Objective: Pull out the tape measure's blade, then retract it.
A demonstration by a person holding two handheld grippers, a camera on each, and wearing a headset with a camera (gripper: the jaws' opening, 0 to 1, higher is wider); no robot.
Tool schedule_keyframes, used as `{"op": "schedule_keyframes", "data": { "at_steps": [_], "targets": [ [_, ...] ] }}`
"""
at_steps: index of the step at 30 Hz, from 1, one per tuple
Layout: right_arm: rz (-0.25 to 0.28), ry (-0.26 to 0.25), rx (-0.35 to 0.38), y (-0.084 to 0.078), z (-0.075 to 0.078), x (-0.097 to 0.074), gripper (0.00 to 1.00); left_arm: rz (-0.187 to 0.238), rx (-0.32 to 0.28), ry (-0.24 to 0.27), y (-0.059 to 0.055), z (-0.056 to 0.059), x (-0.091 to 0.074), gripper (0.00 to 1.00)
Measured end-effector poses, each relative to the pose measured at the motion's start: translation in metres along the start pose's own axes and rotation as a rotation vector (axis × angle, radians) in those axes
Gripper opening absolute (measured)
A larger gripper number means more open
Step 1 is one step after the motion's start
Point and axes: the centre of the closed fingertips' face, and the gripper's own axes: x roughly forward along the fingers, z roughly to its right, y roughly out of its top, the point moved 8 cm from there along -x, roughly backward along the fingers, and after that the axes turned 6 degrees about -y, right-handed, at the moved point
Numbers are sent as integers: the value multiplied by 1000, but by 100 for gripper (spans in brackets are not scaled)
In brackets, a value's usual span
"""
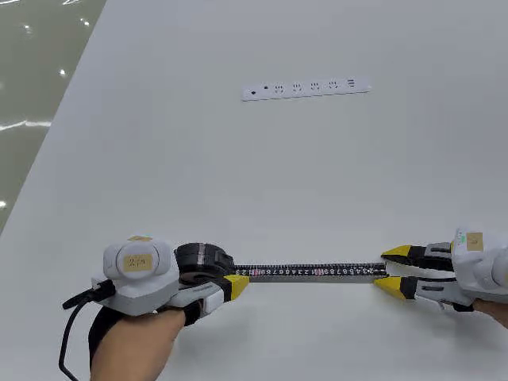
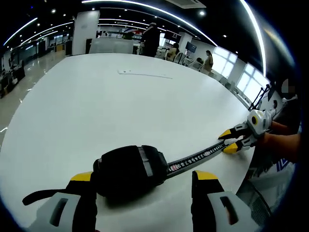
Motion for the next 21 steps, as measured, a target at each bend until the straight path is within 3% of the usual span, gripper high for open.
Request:
{"op": "schedule_keyframes", "data": {
  "at_steps": [21],
  "targets": [
    [11,50,-89,2,-1,3,15,1,-17,3,1,-1,1,78]
  ]
}}
